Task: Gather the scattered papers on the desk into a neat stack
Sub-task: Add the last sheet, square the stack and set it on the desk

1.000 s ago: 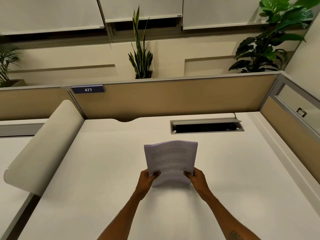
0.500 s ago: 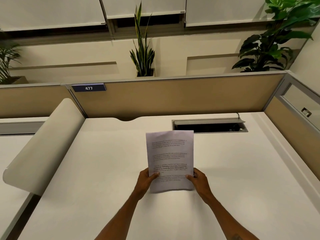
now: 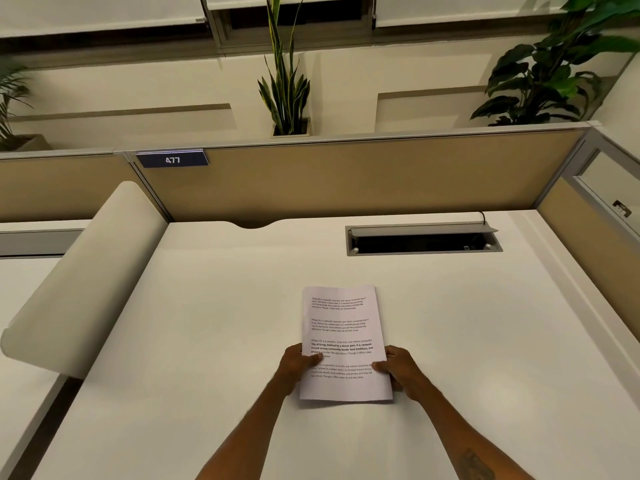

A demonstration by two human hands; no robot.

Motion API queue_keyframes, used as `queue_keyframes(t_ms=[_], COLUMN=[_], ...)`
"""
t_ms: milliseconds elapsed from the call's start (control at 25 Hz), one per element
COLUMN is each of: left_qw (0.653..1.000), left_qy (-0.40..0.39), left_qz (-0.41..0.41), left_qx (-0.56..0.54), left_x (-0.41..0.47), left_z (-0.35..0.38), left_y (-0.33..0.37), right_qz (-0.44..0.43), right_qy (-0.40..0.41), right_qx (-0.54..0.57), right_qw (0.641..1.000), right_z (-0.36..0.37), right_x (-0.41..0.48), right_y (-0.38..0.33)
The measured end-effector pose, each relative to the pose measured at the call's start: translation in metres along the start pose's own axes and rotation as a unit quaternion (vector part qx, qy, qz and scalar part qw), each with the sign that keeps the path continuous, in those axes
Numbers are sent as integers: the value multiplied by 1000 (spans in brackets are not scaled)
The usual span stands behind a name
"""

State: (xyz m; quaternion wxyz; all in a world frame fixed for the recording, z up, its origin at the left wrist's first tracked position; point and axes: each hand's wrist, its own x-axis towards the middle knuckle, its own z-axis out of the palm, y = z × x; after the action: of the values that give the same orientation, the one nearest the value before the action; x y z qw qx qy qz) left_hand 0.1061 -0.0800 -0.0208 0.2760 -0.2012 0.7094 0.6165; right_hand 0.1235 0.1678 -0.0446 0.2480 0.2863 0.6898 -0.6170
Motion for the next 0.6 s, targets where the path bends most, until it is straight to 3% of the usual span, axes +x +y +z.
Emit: queue_keyframes(t_ms=[280,600], left_qw=[992,984], left_qy=[126,171], left_qz=[-7,16], left_qx=[-3,49], left_x=[-2,-4], left_z=[3,-3], left_y=[-10,-12], right_qz=[-3,-17], right_qy=[108,142], right_qx=[3,-33], right_qw=[994,989], right_z=[5,8], right_x=[-4,-9], right_y=[-2,-5])
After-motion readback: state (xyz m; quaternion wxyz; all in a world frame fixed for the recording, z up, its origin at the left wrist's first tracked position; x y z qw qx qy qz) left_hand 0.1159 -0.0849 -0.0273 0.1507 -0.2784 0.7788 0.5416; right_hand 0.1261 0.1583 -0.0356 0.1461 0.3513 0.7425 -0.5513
